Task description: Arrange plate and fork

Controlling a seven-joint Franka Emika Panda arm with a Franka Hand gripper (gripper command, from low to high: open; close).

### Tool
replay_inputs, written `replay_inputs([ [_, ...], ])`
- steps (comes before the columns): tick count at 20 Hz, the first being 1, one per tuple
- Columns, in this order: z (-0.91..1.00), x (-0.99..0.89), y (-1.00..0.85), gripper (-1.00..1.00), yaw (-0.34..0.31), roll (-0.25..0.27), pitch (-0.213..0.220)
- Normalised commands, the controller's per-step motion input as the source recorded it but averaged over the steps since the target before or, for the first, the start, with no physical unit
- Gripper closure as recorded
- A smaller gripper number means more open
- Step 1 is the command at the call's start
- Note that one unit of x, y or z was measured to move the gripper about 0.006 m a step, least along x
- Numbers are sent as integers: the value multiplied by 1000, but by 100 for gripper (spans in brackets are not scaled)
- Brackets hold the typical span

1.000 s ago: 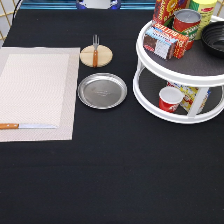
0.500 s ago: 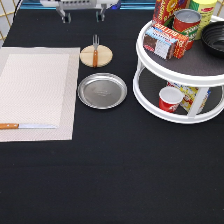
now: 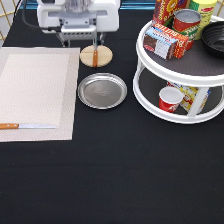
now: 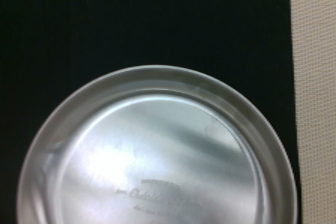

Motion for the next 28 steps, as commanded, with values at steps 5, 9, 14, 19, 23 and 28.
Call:
replay_inputs([
  [5,-250,510,223,-100,64,-16,51],
  [9,-299,454,184,-100,29,0,24],
  [14,-286,483,78,-100,32,5,24],
  [19,-331,446,0,-100,32,24,23],
  [23,-271,442,29,-100,26,9,27],
  [28,-206,356,43,-100,27,12,43],
])
